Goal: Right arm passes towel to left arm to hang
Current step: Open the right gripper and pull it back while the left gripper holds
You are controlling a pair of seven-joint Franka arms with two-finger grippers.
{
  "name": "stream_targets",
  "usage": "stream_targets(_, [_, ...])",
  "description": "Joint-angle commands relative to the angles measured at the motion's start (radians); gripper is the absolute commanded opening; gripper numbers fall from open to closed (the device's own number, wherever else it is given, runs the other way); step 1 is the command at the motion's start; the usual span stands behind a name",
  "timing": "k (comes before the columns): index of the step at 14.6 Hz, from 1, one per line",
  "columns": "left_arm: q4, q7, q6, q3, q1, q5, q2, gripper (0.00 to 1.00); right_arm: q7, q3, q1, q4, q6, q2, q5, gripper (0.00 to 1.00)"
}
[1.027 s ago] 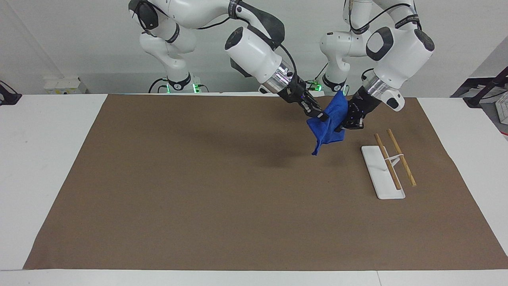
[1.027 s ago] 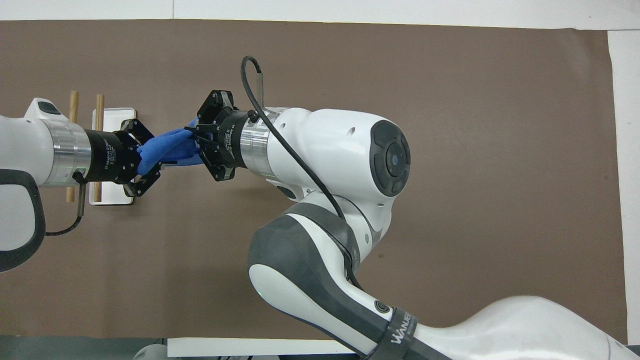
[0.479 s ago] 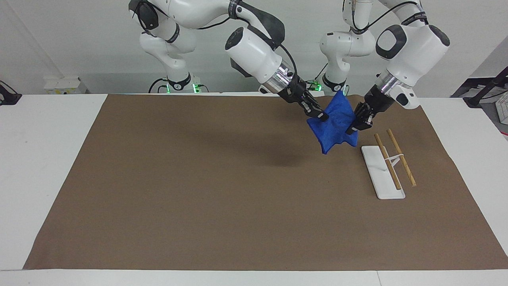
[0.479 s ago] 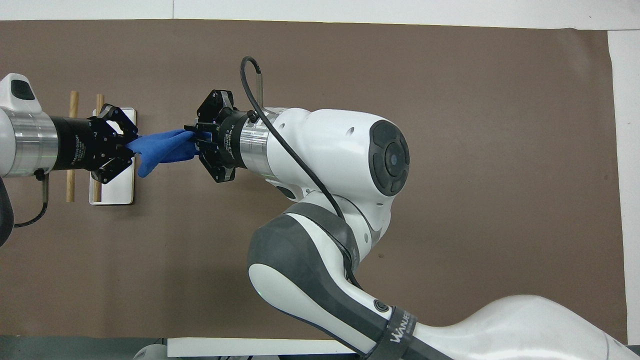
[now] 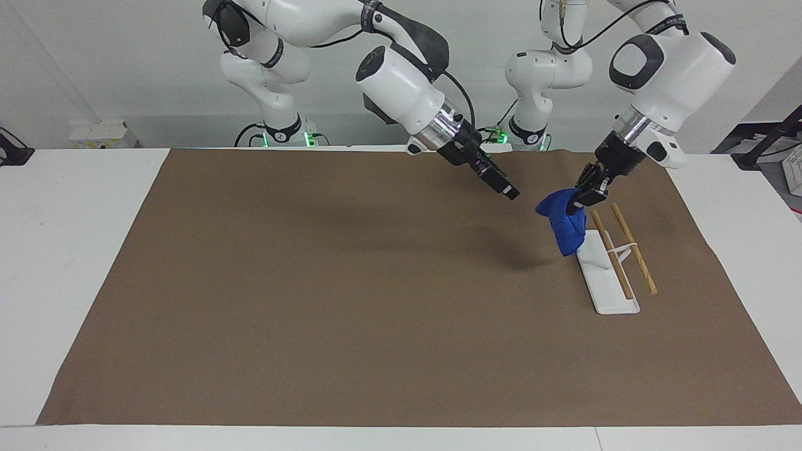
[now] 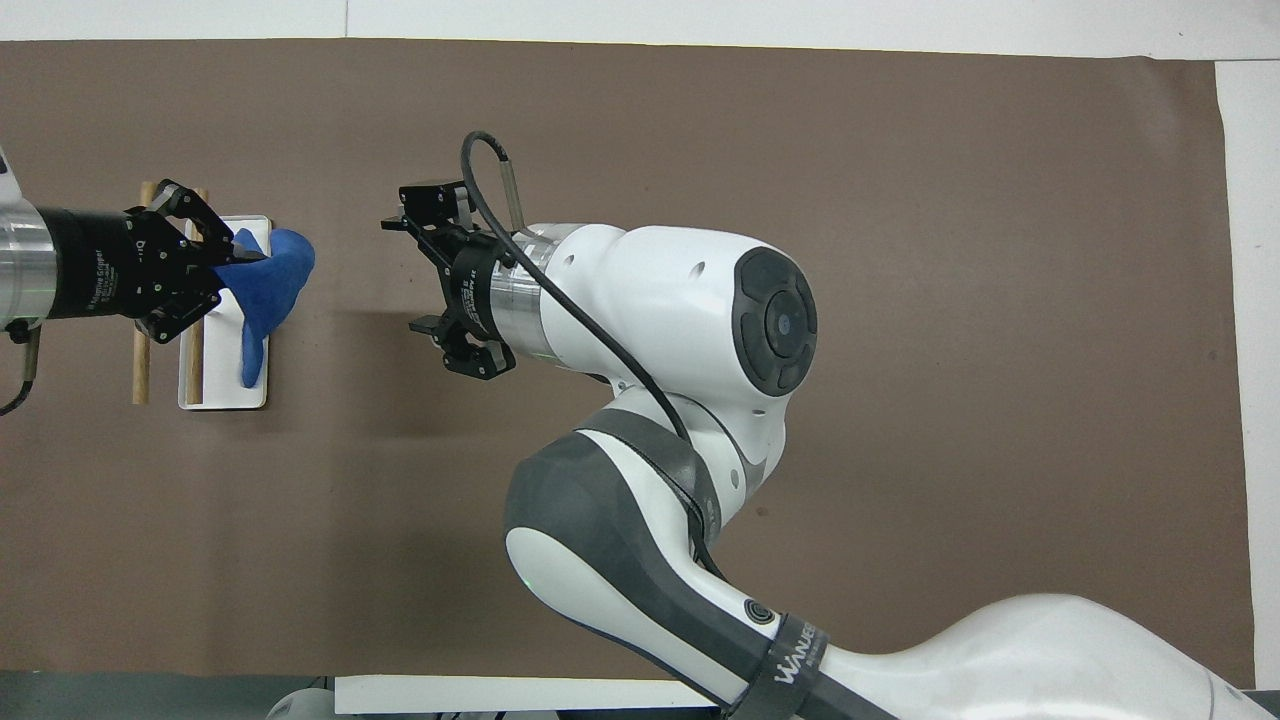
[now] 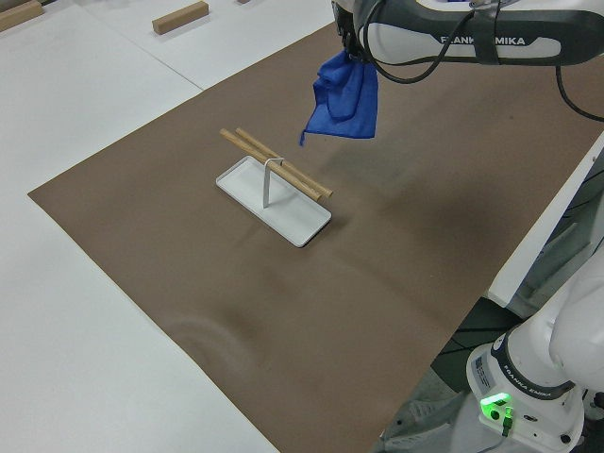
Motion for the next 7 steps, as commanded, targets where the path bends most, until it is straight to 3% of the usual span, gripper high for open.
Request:
stream_targets(1, [0.056, 0.154, -0.024, -0.002, 0.06, -0.005, 0.04, 0.0, -0.268, -0.056, -0.011, -0.182, -0.019, -0.137, -0.004, 1.0])
stream_targets(4, [0.057, 0.335, 0.071, -0.003, 0.085, -0.014, 0.067, 0.0, -0.623, -0.166, -0.019, -0.282, -0.152, -0.233, -0.004, 1.0])
stream_targets(7, [0.051, 0.528, 0.152, -0.002, 0.09, -0.014, 0.09, 0.0, -1.006, -0.345, -0.033, -0.289, -0.426, -0.312, -0.006, 1.0])
